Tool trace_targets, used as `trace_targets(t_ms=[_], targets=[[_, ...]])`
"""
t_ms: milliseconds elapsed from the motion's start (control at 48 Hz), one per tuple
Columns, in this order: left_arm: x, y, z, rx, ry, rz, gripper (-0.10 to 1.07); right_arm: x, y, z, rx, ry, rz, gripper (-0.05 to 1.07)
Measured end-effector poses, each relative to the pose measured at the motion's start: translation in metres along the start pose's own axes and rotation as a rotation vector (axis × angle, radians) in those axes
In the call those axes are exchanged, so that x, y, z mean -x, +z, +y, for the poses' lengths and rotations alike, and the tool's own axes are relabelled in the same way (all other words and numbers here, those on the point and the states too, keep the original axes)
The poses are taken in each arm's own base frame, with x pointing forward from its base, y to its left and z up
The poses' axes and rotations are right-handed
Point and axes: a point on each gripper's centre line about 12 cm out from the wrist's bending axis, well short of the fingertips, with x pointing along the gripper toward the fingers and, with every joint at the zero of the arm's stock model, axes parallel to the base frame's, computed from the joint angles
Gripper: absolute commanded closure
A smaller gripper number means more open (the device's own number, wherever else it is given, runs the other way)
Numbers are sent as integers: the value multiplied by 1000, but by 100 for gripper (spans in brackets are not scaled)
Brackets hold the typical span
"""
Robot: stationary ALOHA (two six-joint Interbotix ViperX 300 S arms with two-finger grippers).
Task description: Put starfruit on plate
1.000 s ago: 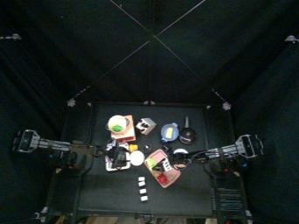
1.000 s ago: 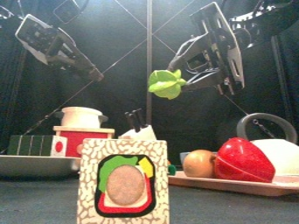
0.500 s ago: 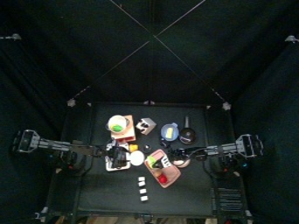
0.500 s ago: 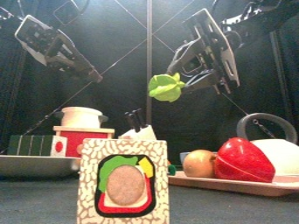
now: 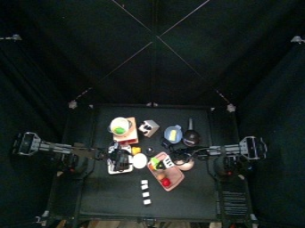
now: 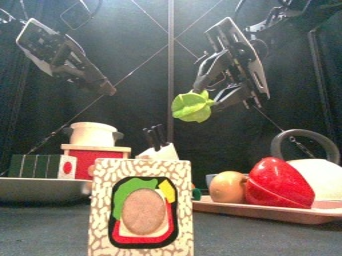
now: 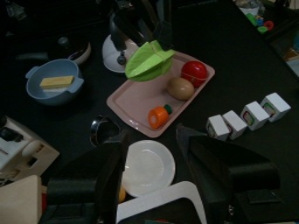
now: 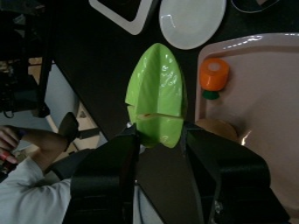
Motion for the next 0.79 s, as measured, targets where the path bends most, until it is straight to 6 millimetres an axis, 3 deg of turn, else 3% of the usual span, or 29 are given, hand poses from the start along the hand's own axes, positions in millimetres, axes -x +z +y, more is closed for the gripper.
trace_targets(t_ms=[188, 354, 792], targets=[[0, 0, 0, 0, 0, 0, 13, -3, 0, -3, 4, -13, 4, 51], [0, -2, 0, 1, 0, 5, 13, -18, -13, -32, 1, -107, 67, 50], [-1, -3, 0, 0, -2, 9, 13, -24, -11, -63, 104, -219, 85, 49]])
